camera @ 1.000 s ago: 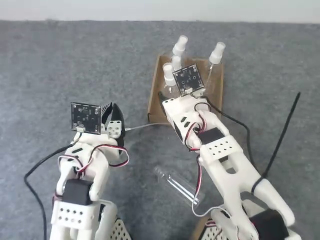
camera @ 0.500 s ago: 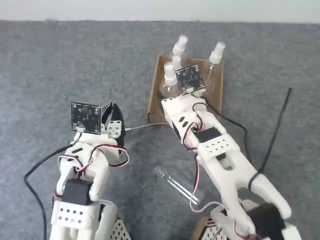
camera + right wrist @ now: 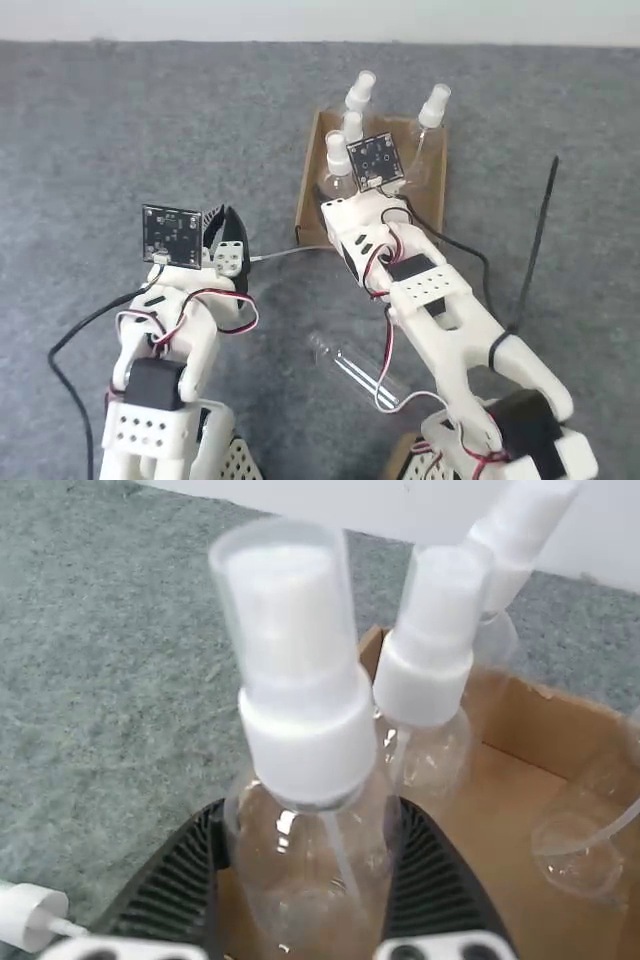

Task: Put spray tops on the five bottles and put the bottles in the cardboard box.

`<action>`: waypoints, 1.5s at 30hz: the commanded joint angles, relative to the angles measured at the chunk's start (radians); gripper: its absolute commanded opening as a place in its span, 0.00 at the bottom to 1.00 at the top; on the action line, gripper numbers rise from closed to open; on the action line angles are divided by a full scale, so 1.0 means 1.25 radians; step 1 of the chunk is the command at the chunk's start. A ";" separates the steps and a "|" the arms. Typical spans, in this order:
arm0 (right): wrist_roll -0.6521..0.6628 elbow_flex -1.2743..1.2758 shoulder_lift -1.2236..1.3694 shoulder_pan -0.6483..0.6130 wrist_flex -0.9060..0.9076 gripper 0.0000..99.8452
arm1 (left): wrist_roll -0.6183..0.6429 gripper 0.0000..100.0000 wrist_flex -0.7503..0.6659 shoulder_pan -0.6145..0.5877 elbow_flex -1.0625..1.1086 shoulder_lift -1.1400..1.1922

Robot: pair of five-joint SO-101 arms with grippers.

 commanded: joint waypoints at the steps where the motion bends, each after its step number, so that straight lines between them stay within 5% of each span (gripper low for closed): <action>1: -0.011 -0.009 -0.006 -0.003 -0.017 0.01 | 0.007 0.01 -0.025 -0.005 -0.004 0.002; 27: -0.006 -0.007 0.051 -0.002 -0.051 0.01 | 0.007 0.01 -0.025 -0.005 -0.003 0.002; 45: -0.005 -0.014 -0.255 0.126 0.203 0.01 | 0.007 0.01 -0.026 -0.005 -0.003 0.002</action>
